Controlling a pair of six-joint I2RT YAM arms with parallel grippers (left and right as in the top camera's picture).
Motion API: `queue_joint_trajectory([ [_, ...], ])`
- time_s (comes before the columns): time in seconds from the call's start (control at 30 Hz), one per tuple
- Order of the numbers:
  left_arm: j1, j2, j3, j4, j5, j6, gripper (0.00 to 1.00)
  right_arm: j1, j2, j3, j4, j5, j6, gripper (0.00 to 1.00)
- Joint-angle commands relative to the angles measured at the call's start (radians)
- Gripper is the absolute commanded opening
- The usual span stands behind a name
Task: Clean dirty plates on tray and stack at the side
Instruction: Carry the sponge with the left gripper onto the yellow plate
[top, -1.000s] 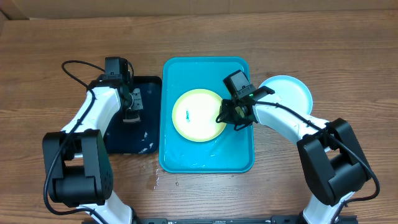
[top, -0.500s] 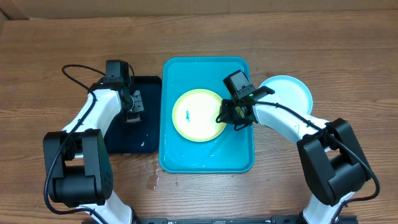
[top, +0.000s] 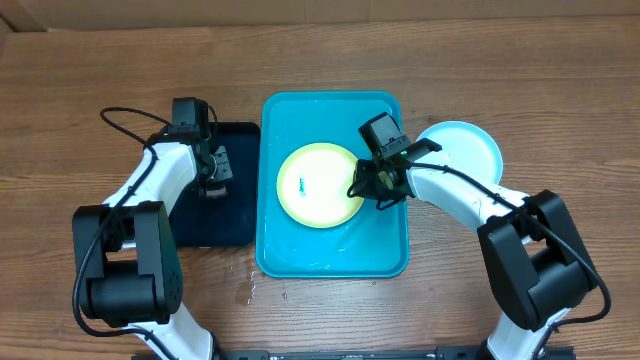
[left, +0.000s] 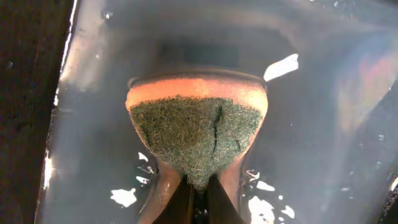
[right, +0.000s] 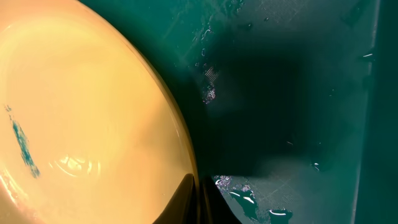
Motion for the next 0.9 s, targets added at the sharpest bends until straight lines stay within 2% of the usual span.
queue_joint_trajectory([
  [0.0, -0.005, 0.025, -0.006, -0.006, 0.014, 0.004, 0.04, 0.0, -0.023, -0.005, 0.005, 0.017, 0.007, 0.04],
  [0.03, -0.005, 0.014, 0.01, -0.029, 0.038, 0.036, 0.04, 0.0, -0.023, -0.005, 0.005, 0.017, 0.007, 0.05],
  [0.3, -0.005, -0.079, 0.027, -0.076, 0.039, 0.043, 0.04, 0.0, -0.023, -0.005, 0.005, 0.017, 0.007, 0.05],
  [0.87, -0.005, 0.001, 0.025, -0.098, 0.035, 0.043, 0.04, 0.0, -0.023, -0.005, 0.005, 0.017, 0.008, 0.05],
])
